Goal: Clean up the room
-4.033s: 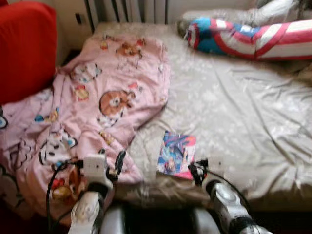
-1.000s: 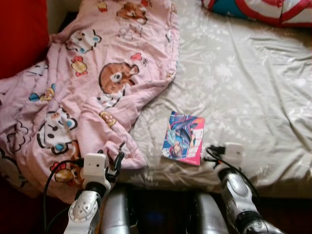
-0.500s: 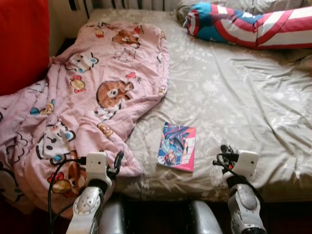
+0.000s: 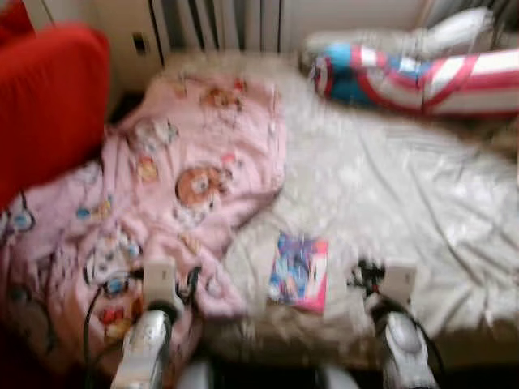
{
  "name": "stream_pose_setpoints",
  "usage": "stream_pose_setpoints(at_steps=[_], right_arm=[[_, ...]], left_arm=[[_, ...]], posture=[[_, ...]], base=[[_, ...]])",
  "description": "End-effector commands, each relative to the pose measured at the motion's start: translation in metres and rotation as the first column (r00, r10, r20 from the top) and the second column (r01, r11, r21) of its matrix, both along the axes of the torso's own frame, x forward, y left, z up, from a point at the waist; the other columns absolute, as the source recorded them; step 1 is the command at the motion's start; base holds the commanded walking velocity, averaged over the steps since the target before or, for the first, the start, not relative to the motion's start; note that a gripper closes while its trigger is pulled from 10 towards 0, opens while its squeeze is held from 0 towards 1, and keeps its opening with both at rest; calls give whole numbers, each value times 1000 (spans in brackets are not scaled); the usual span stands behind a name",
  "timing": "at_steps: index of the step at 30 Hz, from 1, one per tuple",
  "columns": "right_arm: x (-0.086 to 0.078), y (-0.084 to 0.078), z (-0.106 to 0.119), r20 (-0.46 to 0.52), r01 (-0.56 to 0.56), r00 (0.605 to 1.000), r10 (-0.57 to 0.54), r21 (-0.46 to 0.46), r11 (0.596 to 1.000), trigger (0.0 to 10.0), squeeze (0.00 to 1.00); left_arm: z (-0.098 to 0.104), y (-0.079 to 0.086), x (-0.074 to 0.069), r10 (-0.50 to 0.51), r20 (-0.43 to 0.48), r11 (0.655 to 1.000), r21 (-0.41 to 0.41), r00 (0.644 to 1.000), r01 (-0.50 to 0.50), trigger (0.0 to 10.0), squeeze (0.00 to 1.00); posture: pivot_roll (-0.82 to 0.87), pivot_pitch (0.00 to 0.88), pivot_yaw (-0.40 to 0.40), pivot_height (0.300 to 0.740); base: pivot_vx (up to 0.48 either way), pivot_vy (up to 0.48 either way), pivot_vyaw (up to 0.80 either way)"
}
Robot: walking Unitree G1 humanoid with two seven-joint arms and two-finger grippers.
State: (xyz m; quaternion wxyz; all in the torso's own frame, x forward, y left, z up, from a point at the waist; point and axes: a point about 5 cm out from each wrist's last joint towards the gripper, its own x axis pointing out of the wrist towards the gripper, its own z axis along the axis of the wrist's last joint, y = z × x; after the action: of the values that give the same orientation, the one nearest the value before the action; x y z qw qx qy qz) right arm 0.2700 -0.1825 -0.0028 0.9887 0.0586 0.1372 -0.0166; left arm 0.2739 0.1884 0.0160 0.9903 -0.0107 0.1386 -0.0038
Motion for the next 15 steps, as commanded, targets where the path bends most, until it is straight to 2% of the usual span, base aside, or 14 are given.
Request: stream_pose_setpoints(at_steps=[1,3,5,6,7,8,9,11,12,14,15], right_arm=[[-11,-3,-13,-83,-4,997,2,-18,1000,10000,0],[-18,-4,-23,-156,-14,988,9,-31,999,10000,0],[-21,-4,-26,-178,-19,984,13,-33,999,10000,0],[-29,-9,-36,-254,19,967,-22,-14,1000,10000,0],[-29,-9,-36,-254,19,967,-22,-14,1000,10000,0],[-38,-15,-44,-315,75,947,-71,2,997,10000,0],[-43,-17,-47,-340,85,937,-80,0,996,10000,0],[-48,-16,-52,-368,70,927,-72,-18,997,10000,0],[-54,-17,-56,-402,69,912,-75,-29,997,10000,0],[-56,-17,-58,-414,70,907,-77,-33,997,10000,0],[-62,-17,-62,-444,72,892,-82,-40,997,10000,0]], left_arm=[[-14,4,-7,7,-77,1000,12,997,-6,10000,0],[-24,6,-11,0,-137,1000,29,991,4,10000,0],[-27,7,-13,-2,-161,999,34,987,8,10000,0],[-38,8,-19,3,-224,999,38,975,6,10000,0],[-38,8,-19,3,-224,999,38,975,6,10000,0],[-47,9,-26,12,-286,999,45,958,1,10000,0],[-53,9,-30,15,-323,999,48,946,1,10000,0],[-59,11,-36,22,-358,999,48,933,-5,10000,0],[-65,14,-43,42,-402,999,47,915,-25,10000,0],[-67,15,-46,49,-416,998,46,908,-33,10000,0],[-70,18,-50,65,-440,998,41,896,-52,10000,0]], posture=[[-36,34,-40,740],[-32,23,-37,740],[-33,22,-37,740],[-26,14,-39,740],[-26,14,-39,740],[-8,6,-36,740],[-9,5,-34,740],[-21,0,-27,740],[-36,0,-21,740],[-39,0,-19,740],[-45,0,-15,740]], base=[[0,0,0],[0,0,0],[0,0,0],[0,0,0],[0,0,0],[0,0,0],[0,0,0],[0,0,0],[0,0,0],[0,0,0],[0,0,0]])
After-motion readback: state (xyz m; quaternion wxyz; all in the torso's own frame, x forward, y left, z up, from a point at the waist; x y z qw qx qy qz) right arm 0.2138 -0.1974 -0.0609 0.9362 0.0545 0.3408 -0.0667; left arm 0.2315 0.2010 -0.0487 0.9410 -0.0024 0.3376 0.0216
